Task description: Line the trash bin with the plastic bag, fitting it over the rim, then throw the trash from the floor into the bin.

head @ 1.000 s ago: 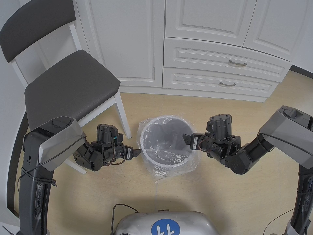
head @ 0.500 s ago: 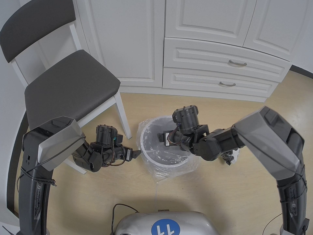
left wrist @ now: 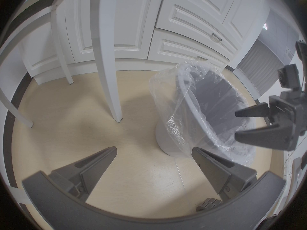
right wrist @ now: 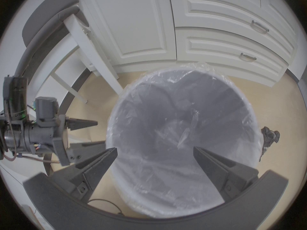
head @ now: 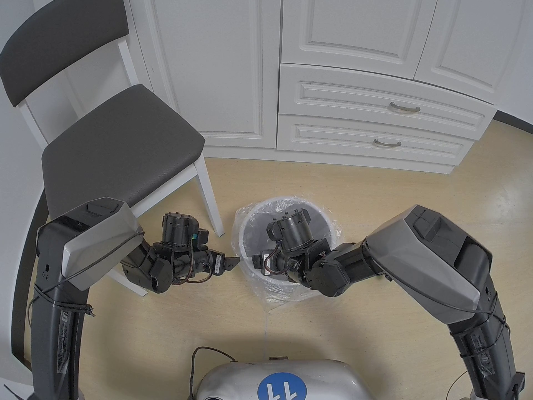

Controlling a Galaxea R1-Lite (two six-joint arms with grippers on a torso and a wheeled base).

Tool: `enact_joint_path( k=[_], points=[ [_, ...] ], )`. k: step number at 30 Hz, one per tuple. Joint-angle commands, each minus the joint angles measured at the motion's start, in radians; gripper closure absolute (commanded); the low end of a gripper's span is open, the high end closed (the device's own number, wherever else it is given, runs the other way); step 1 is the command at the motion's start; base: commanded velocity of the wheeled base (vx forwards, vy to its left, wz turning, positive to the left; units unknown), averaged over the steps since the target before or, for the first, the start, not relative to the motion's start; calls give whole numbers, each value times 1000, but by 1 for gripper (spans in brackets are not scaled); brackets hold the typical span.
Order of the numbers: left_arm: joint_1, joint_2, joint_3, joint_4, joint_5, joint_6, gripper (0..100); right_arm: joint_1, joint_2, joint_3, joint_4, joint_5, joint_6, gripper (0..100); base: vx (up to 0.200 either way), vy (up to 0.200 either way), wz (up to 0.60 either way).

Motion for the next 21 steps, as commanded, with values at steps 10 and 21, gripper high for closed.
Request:
enact_joint_path(
  k=[10,21],
  points=[
    [17,-26,-1,1,-1,-3,0,97,-179,245,41,71,97,0,0,0,0],
    [23,-40,0,1,-1,-3,0,112,-151,232,15,71,97,0,0,0,0]
  ],
)
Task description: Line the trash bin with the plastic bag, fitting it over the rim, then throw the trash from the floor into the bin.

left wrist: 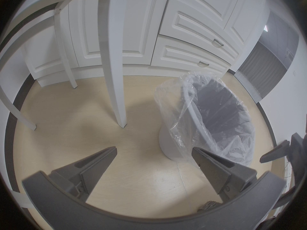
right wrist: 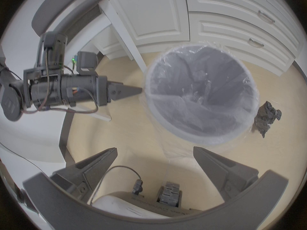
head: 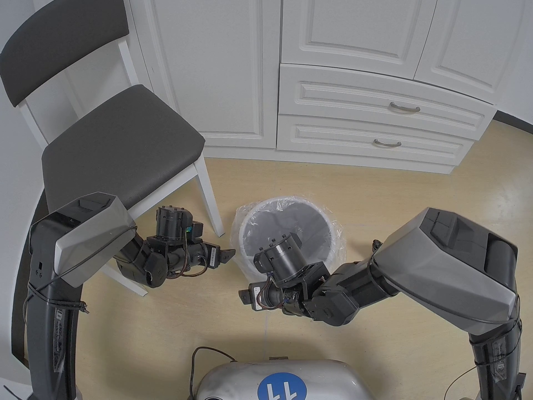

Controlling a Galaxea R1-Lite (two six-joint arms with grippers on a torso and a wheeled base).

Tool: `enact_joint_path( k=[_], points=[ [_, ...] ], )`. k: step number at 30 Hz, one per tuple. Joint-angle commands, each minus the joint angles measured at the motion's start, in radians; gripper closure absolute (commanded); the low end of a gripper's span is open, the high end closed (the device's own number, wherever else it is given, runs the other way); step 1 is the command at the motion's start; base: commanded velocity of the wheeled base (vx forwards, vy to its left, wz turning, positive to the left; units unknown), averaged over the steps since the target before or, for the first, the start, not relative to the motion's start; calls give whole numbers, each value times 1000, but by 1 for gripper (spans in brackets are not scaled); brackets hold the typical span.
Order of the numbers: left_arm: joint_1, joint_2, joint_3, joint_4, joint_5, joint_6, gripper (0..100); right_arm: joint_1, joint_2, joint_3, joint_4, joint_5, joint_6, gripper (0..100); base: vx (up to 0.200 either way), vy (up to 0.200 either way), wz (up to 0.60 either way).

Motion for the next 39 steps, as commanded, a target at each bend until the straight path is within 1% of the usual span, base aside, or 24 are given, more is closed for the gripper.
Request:
enact_joint_path(
  k=[1,3,4,8,11,16,20,24,25,26,29,34,39],
  points=[
    [3,-9,0,-1,-1,0,0,-14,3,-54,-33,-4,-5,0,0,0,0],
    [3,-9,0,0,-1,0,0,-26,8,-78,-44,-2,-9,0,0,0,0],
    [3,-9,-1,0,-1,0,0,-47,21,-123,-47,-2,-16,0,0,0,0],
    [3,-9,-1,0,-1,0,0,-79,101,-236,-48,-2,-16,0,0,0,0],
    [5,-9,-1,-1,-1,1,0,-87,158,-291,-48,-4,-13,0,0,0,0],
    [7,-7,-3,-1,0,1,0,-98,210,-333,-47,-1,-14,0,0,0,0],
    [11,-9,-4,-1,-1,0,0,-92,185,-305,-39,1,-5,0,0,0,0],
    [14,-7,-7,-1,-1,0,0,-70,123,-215,-45,1,-5,0,0,0,0],
    [14,-7,-7,-1,-1,0,0,-70,123,-215,-45,1,-5,0,0,0,0],
    [16,-9,-9,-1,-1,0,0,-53,96,-163,-48,1,-5,0,0,0,0],
    [19,-9,-11,-1,-1,0,0,-27,84,-104,-51,1,-3,0,0,0,0],
    [20,-10,-7,-1,-1,0,0,-3,101,-74,-86,1,-2,0,0,0,0],
    [22,-10,-9,-1,-1,0,0,3,123,-70,-117,1,-8,0,0,0,0]
  ],
)
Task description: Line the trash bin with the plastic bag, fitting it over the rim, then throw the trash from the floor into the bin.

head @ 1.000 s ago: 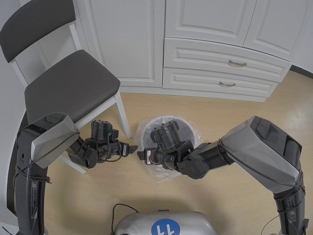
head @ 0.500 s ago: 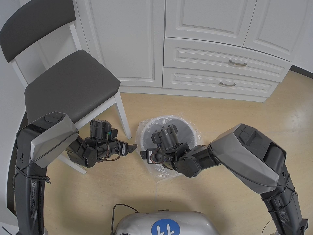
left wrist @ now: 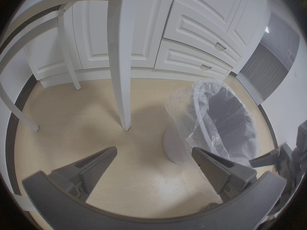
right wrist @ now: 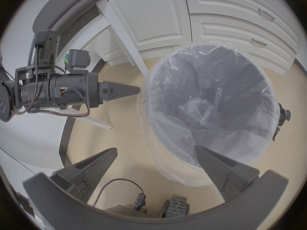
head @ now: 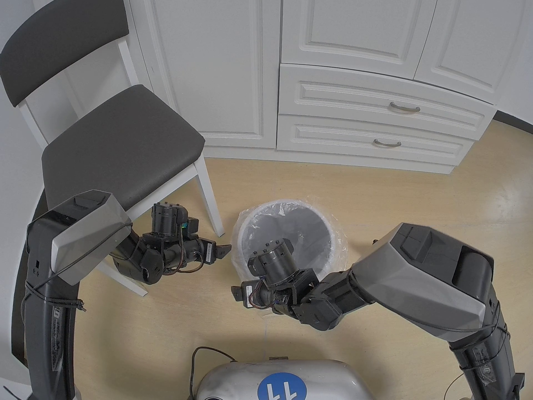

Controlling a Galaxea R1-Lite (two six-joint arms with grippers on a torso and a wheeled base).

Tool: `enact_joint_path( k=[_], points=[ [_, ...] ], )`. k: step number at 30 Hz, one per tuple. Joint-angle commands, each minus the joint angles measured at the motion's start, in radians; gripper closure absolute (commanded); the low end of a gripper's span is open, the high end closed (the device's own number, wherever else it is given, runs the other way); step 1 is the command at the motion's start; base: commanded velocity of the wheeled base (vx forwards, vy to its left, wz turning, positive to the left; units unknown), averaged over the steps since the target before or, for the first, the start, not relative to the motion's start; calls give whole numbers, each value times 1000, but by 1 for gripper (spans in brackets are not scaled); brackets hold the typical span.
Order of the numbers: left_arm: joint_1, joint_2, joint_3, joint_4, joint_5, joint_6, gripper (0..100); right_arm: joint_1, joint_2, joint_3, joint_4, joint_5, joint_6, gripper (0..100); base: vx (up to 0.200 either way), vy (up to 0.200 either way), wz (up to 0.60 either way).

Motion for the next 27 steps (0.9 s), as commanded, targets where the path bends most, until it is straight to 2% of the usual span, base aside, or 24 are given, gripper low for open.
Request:
enact_joint_path(
  k=[1,12,17,21,23,24,27],
  points=[
    [2,-1,-1,0,0,0,0,7,14,6,-3,1,-3,0,0,0,0],
    [2,-3,1,0,0,0,0,-7,-81,26,-34,-12,-21,0,0,0,0],
    [-3,-12,21,-34,2,0,0,-4,-246,198,-44,-13,-21,0,0,0,0],
    [-8,-27,31,-36,2,0,0,-2,-337,347,-139,-16,-18,0,0,0,0],
    [-12,-41,48,-36,3,6,0,-2,-411,513,-304,-16,-26,0,0,0,0],
    [-12,-41,48,-36,3,6,0,-2,-411,513,-304,-16,-26,0,0,0,0],
    [-14,-63,64,-36,3,9,0,-45,-478,675,-468,-55,-95,0,0,0,0]
  ],
)
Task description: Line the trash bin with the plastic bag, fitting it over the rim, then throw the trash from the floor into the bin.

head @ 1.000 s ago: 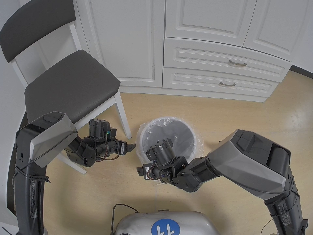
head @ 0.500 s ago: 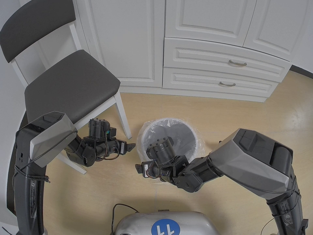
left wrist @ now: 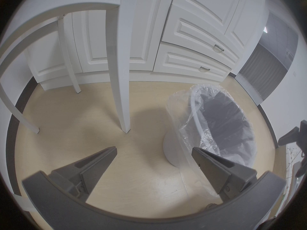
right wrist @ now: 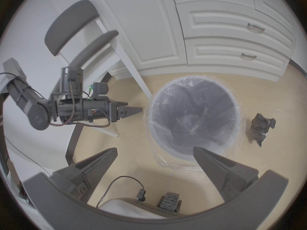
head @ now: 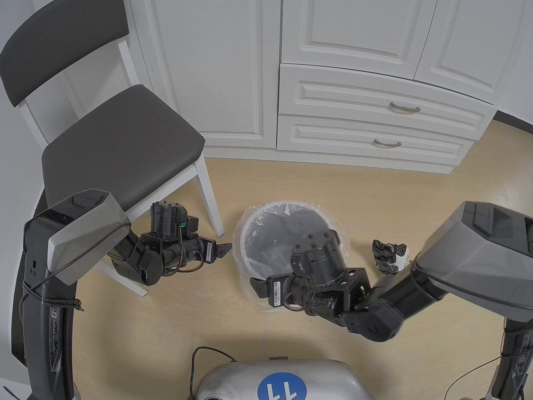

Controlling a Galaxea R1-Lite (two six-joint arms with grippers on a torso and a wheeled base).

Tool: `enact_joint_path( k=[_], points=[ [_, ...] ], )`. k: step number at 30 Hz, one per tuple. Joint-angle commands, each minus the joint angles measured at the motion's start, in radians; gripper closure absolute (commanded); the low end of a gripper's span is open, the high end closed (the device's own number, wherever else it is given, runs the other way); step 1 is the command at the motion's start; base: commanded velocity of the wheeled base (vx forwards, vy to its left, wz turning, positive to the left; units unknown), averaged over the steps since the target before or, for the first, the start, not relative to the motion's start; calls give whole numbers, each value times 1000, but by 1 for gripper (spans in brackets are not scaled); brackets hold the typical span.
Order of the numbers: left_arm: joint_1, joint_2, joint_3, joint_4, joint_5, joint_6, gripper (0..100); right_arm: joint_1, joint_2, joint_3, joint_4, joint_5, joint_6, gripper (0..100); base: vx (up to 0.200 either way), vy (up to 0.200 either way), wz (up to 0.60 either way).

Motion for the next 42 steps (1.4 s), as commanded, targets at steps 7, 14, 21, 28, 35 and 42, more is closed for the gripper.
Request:
enact_joint_path(
  k=[7,14,21,28,35,42],
  points=[
    [-20,-125,102,-25,2,10,0,-197,-218,336,-352,-71,-198,0,0,0,0],
    [-23,-210,174,-73,2,30,0,-252,-261,453,-472,-73,-393,0,0,0,0],
    [-54,-219,300,-232,16,77,0,-264,-298,595,-730,-73,-638,0,0,0,0],
    [-86,-384,563,-476,54,119,0,-309,-338,663,-859,-73,-770,0,0,0,0],
    [-143,-627,826,-609,55,114,0,-410,-416,707,-863,-70,-867,0,0,0,0],
    [-149,-708,1011,-764,118,113,0,-467,-519,785,-885,-13,-1007,0,0,0,0]
  ],
)
